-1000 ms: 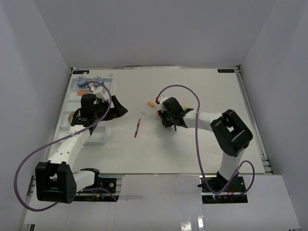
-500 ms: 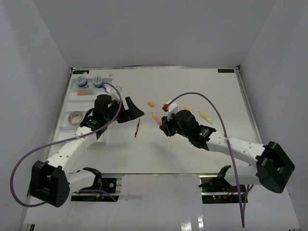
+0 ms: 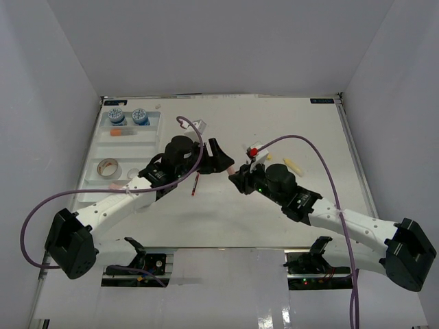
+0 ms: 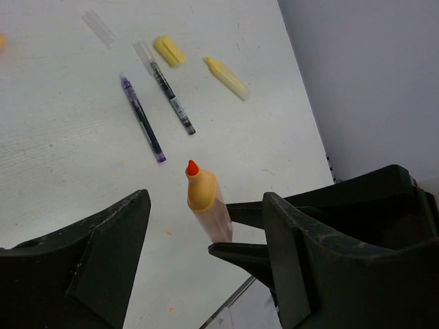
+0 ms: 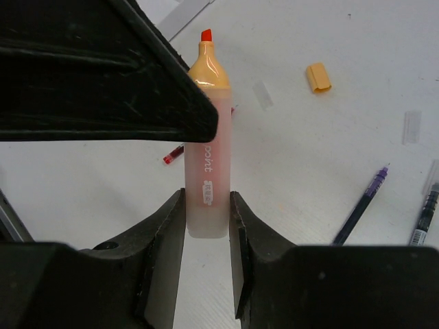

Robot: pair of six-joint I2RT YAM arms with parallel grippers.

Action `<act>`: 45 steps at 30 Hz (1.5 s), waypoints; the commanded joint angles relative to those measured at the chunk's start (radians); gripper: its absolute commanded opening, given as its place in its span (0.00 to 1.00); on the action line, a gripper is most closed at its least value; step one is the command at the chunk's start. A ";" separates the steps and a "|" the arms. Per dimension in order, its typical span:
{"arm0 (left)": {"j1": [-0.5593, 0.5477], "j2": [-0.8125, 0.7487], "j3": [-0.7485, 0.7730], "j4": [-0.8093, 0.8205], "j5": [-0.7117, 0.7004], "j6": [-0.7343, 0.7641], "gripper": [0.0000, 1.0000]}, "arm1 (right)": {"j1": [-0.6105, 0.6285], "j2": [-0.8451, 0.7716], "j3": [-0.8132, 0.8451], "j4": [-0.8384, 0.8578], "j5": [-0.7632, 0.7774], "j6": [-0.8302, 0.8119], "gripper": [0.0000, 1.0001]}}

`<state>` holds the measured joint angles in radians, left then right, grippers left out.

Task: Sort the stationery into containers
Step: Pick up the pen from the center of the board.

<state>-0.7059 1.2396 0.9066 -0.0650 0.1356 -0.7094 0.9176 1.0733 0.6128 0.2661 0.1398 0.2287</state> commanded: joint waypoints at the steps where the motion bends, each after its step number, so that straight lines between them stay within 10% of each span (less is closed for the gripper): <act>1: -0.029 0.032 0.049 0.031 -0.068 -0.010 0.76 | 0.006 -0.027 -0.010 0.079 0.033 0.027 0.24; 18: -0.046 0.026 0.022 0.143 -0.039 0.019 0.13 | 0.006 -0.029 -0.031 0.105 0.004 0.015 0.31; 23: -0.046 -0.008 -0.006 0.175 -0.037 0.094 0.06 | 0.004 -0.036 -0.016 0.055 -0.014 -0.009 0.80; 27: -0.040 -0.049 -0.032 0.203 -0.011 0.177 0.03 | -0.016 -0.058 0.002 -0.008 -0.077 -0.084 0.98; 45: 0.062 -0.123 -0.132 0.413 0.487 0.332 0.00 | -0.275 -0.015 0.175 -0.126 -0.825 -0.224 0.92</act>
<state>-0.6456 1.1397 0.7864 0.2565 0.5037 -0.3943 0.6434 1.0267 0.7105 0.1474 -0.5362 0.0299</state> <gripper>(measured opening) 0.285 0.928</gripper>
